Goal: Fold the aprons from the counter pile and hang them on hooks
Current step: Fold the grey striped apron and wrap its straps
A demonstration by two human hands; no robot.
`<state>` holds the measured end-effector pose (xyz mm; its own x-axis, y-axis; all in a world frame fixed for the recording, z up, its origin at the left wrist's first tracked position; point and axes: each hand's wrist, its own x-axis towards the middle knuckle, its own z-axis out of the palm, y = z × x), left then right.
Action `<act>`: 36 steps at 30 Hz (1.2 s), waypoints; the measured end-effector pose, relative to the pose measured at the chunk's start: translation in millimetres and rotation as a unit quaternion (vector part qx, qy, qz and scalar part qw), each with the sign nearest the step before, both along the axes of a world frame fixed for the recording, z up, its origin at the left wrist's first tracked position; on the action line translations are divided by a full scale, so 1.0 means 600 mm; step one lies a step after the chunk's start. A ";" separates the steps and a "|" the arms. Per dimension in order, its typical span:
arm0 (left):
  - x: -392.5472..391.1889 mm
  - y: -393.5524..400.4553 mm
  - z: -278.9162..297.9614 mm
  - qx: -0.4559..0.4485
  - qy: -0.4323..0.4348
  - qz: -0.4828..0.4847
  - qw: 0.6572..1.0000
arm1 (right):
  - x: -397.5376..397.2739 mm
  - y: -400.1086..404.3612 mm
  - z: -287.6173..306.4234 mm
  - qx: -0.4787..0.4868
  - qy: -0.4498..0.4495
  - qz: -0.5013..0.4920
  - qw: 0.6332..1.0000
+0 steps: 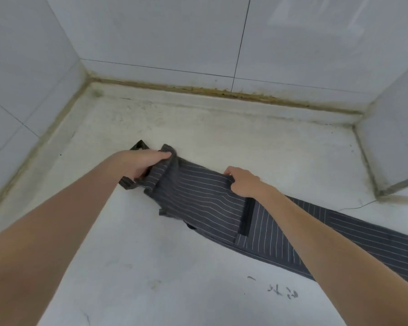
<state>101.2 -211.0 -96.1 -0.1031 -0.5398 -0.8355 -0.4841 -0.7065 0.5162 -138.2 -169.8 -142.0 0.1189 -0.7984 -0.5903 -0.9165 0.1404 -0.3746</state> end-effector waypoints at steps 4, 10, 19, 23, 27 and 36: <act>0.001 -0.020 0.023 -0.166 -0.040 -0.063 0.983 | 0.014 0.017 -0.013 -0.063 0.066 0.026 0.995; 0.025 -0.024 0.017 -0.451 -0.344 -0.023 0.823 | -0.012 0.074 -0.026 -0.355 0.076 0.091 0.927; -0.113 0.161 -0.146 -0.413 -0.282 -0.483 0.719 | 0.034 0.111 -0.091 -0.209 0.107 0.181 0.955; -0.047 0.069 -0.165 -0.445 -0.356 -0.527 0.630 | -0.064 0.138 -0.080 -0.194 0.127 0.181 0.956; -0.060 0.013 -0.115 -0.411 -0.518 -0.505 0.556 | -0.164 0.217 -0.061 -0.106 0.203 0.131 0.965; -0.151 0.322 -0.151 -0.522 -0.228 -0.504 0.649 | -0.012 0.256 -0.088 -0.098 0.175 0.016 0.980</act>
<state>10.4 -18.1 -186.6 -0.7144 -0.6862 -0.1373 -0.6992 0.7079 0.1003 -145.3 -16.5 -194.8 -0.0366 -0.8994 -0.4357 -0.9963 0.0666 -0.0539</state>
